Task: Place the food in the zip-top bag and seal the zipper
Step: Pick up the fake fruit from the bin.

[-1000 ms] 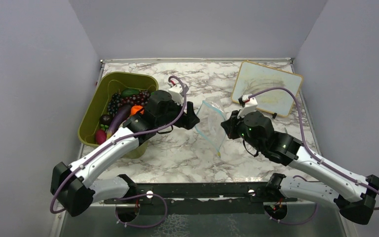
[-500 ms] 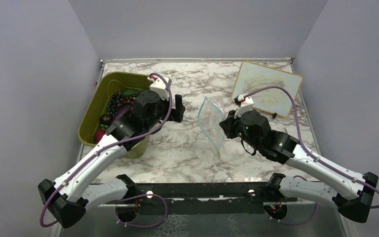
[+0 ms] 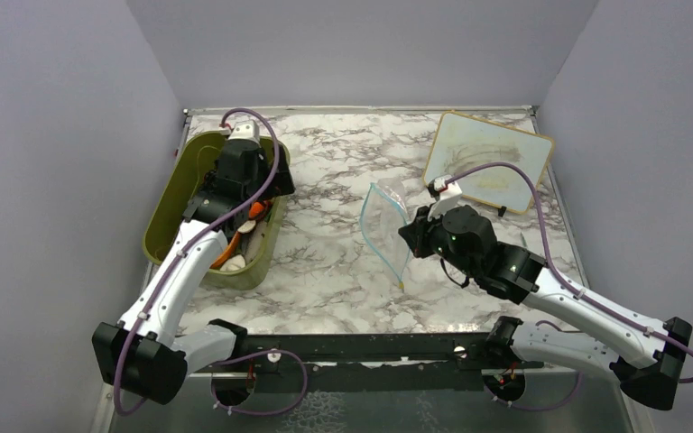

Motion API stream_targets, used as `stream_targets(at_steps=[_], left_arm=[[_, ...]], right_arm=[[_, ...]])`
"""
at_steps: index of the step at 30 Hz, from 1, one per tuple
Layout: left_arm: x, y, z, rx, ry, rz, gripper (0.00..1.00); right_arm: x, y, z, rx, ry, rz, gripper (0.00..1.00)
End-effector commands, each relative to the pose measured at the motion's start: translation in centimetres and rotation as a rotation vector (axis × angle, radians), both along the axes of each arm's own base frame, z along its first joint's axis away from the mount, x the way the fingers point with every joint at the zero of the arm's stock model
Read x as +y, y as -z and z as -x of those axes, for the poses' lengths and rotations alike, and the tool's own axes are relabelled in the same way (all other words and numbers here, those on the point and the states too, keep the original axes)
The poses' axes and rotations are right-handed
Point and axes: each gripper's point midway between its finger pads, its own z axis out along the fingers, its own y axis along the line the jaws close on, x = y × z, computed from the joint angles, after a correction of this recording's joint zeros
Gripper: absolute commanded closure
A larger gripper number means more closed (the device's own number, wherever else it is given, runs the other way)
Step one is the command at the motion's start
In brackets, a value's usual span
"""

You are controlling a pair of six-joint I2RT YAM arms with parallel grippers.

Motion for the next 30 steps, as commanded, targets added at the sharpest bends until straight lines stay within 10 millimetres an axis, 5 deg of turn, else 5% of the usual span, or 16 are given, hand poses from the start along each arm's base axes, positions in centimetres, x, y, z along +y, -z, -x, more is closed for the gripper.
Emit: stream_targets(at_steps=[1, 5, 8, 14, 30], left_arm=[[2.5, 1.1, -0.6, 0.062, -0.119, 0.112, 0.01], [5.7, 1.8, -1.6, 0.078, -0.262, 0.15, 0.08], [7.5, 2.5, -1.9, 0.085, -0.425, 0.205, 0.23], [9.4, 5.5, -0.9, 0.202, -0.681, 0.325, 0.22], [7.8, 12.1, -0.6, 0.413, -0.754, 0.476, 0.26]], right_arm=[[0.5, -0.2, 0.5, 0.0, -0.03, -0.031, 0.99], [0.5, -0.3, 0.6, -0.002, -0.037, -0.034, 0.99], [0.6, -0.3, 0.6, -0.003, -0.042, -0.034, 0.99], [0.8, -0.1, 0.9, 0.008, -0.058, -0.041, 0.99], [1.3, -0.3, 1.3, 0.019, -0.082, -0.073, 0.99]])
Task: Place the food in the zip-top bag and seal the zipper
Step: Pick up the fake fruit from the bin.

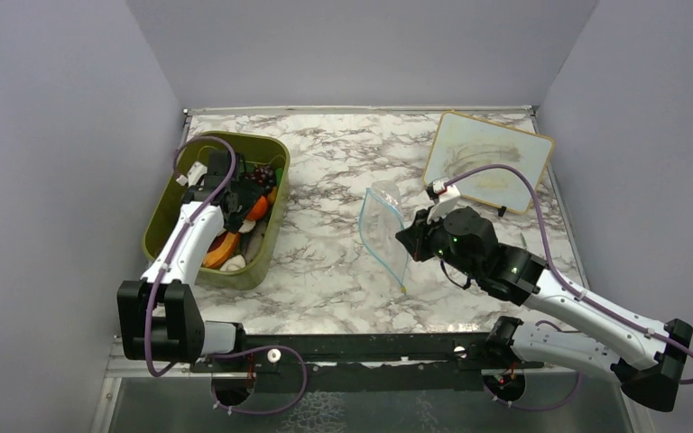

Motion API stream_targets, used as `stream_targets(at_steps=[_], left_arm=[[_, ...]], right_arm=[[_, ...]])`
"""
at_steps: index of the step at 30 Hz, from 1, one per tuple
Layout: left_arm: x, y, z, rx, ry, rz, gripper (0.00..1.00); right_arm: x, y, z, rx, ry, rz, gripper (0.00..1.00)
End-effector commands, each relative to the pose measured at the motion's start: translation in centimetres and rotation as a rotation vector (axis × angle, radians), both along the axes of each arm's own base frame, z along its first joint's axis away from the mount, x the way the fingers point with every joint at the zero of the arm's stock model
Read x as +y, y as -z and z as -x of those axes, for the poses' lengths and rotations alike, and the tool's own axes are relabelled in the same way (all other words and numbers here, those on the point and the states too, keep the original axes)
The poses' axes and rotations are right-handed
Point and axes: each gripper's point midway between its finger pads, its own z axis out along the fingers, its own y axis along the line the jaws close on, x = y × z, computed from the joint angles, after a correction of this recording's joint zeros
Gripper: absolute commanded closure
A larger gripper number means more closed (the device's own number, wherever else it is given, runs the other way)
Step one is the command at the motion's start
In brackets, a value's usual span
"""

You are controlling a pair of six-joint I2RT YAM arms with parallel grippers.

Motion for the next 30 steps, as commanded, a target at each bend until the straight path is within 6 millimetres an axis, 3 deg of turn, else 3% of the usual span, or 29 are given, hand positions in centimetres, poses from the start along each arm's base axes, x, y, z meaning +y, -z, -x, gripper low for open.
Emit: stream_targets(at_steps=[1, 14, 30], left_arm=[[-1.1, 1.6, -0.3, 0.017, 0.002, 0.08, 0.27], [-0.7, 3.2, -1.5, 0.024, 0.004, 0.045, 0.28], [0.4, 2.7, -0.3, -0.004, -0.007, -0.013, 0.64]], right_arm=[[0.8, -0.7, 0.4, -0.005, -0.032, -0.052, 0.99], [0.9, -0.6, 0.6, 0.002, -0.038, -0.061, 0.99], [0.9, -0.2, 0.8, 0.019, -0.032, -0.083, 0.99]])
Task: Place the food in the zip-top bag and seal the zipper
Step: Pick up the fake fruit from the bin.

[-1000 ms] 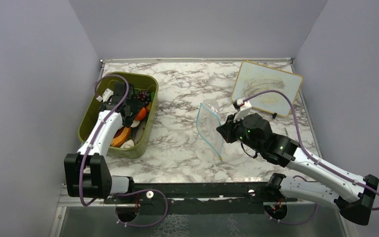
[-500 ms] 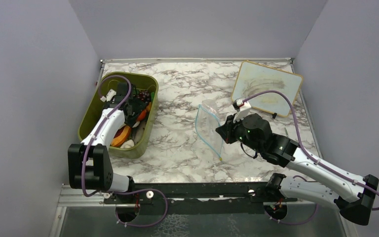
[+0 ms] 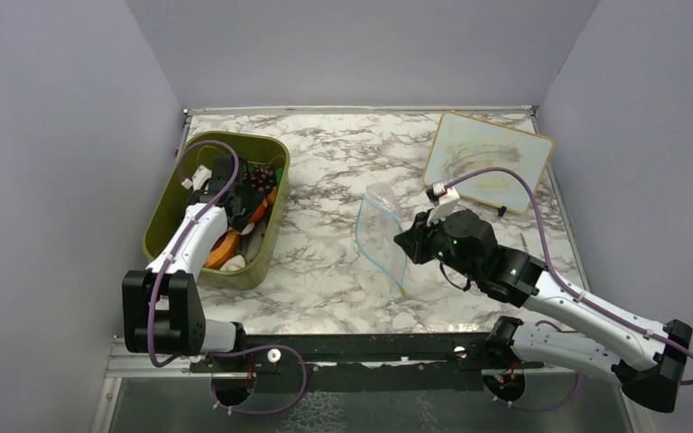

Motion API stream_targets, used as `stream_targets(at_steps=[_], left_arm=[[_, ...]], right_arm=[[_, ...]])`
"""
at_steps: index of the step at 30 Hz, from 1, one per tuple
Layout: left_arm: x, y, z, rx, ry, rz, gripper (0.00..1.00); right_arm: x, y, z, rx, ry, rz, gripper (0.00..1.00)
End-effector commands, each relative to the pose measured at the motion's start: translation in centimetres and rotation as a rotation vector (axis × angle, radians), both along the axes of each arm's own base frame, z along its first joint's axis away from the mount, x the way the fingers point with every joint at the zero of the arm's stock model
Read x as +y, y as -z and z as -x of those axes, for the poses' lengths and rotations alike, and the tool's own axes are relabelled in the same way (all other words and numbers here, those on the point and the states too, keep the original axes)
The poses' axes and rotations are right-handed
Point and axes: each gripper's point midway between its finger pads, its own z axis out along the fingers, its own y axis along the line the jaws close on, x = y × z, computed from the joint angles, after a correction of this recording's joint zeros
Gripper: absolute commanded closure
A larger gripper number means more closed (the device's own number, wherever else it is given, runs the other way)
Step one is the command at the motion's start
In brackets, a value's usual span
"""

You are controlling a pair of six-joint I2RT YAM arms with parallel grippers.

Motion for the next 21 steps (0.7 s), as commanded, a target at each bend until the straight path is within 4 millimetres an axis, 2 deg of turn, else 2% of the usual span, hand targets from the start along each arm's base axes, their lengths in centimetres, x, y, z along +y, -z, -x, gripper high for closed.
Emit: stream_targets(at_steps=[1, 11, 15, 21], left_arm=[[1.1, -0.2, 0.6, -0.013, -0.015, -0.045, 0.66], [1.5, -2.7, 1.0, -0.092, 0.001, -0.074, 0.68], [1.7, -4.4, 1.3, -0.143, 0.022, -0.101, 0.68], [2.4, -7.7, 1.9, -0.239, 0.074, -0.178, 0.68]], right_arm=[[0.5, -0.7, 0.3, -0.002, -0.015, -0.054, 0.99], [0.6, -0.6, 0.4, 0.009, -0.015, -0.061, 0.98], [0.8, -0.5, 0.2, 0.045, 0.015, -0.071, 0.98], [0.7, -1.6, -0.2, 0.051, 0.046, -0.079, 0.99]])
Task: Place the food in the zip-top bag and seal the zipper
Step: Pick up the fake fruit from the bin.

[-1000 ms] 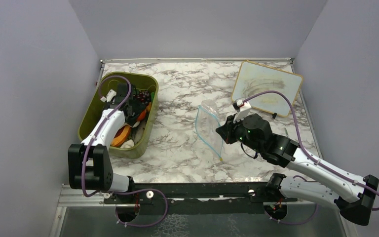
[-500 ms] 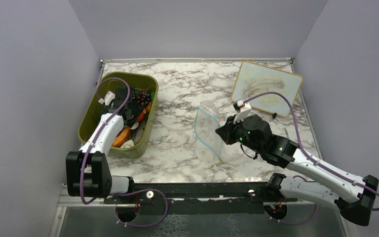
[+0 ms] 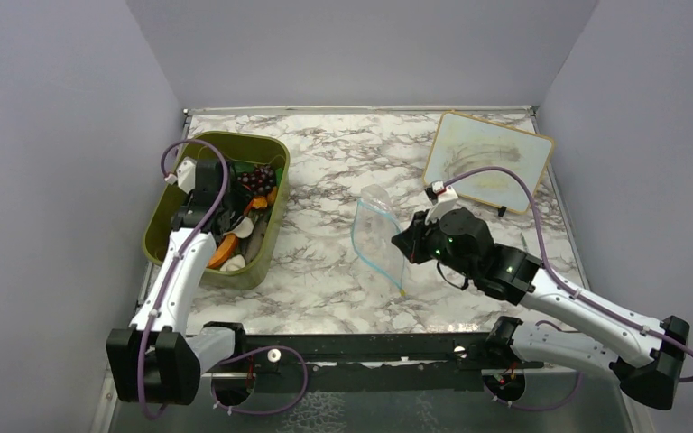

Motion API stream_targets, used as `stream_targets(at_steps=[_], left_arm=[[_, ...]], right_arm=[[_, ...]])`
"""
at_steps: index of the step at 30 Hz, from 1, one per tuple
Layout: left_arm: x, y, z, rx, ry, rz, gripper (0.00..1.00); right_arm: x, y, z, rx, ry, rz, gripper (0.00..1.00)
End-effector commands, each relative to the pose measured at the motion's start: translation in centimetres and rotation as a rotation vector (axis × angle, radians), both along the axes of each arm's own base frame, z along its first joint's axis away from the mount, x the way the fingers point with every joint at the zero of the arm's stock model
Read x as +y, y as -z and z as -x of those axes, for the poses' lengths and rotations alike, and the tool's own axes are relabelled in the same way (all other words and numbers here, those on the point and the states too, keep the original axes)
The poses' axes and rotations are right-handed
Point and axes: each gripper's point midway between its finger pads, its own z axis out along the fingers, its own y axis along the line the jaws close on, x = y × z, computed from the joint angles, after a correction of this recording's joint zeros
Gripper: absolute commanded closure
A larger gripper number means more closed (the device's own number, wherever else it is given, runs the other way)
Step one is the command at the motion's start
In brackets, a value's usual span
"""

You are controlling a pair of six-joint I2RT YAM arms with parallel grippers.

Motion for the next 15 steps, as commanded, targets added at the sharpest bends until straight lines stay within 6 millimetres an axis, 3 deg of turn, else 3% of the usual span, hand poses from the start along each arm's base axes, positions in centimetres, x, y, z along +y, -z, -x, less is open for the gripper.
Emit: stream_targets(at_steps=[1, 7, 15], left_arm=[[1.4, -2.9, 0.6, -0.081, 0.032, -0.108, 0.68], [0.7, -6.7, 0.9, -0.182, 0.144, -0.161, 0.68], [-4.0, -9.6, 1.8, -0.288, 0.5, -0.142, 0.67]], right_arm=[[-0.1, -2.2, -0.5, -0.013, 0.038, -0.028, 0.99], [-1.0, -2.8, -1.4, -0.007, 0.117, 0.007, 0.99], [-0.2, -1.9, -2.3, 0.072, 0.173, 0.036, 0.99]])
